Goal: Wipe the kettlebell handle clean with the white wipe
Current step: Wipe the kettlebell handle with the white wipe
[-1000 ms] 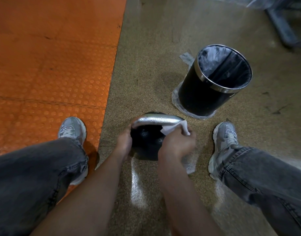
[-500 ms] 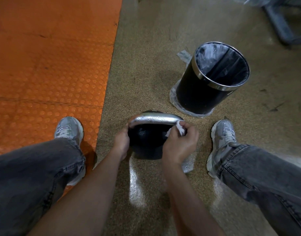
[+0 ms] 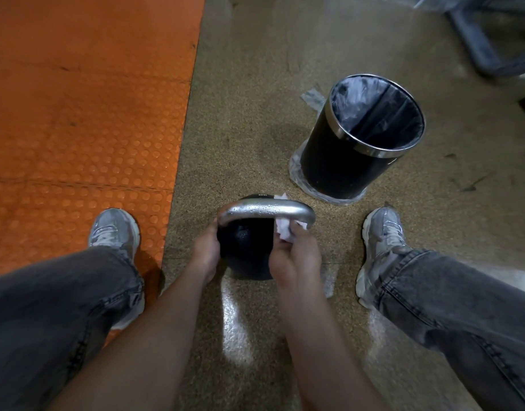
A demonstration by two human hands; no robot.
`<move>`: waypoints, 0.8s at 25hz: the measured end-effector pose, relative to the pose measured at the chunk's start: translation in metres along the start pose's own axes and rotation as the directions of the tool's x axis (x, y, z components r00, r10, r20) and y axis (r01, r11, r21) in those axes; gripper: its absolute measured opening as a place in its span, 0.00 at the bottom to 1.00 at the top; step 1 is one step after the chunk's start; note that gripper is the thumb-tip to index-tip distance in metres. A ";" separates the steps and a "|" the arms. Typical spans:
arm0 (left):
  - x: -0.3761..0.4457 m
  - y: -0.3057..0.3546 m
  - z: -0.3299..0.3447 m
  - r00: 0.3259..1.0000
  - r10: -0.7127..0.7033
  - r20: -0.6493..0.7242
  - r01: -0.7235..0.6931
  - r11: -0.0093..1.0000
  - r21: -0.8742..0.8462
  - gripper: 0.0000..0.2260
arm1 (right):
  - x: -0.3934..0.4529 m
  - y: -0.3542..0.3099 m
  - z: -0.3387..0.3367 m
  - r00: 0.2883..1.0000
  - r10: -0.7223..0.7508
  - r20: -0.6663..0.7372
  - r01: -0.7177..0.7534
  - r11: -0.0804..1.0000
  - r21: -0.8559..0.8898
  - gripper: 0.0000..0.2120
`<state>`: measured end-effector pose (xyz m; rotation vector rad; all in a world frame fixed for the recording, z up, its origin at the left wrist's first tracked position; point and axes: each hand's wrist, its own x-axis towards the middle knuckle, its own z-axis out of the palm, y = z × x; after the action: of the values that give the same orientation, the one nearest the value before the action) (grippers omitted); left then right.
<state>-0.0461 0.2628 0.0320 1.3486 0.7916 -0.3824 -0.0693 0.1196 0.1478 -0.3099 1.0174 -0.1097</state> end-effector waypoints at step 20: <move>-0.003 -0.002 0.001 1.000 0.003 0.024 -0.003 1.000 0.025 0.18 | -0.012 -0.005 -0.016 0.997 0.051 0.057 -0.054 0.997 0.057 0.16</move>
<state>-0.0487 0.2609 0.0328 1.3656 0.7671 -0.4064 -0.0892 0.1144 0.1509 -0.2319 0.9649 -0.0827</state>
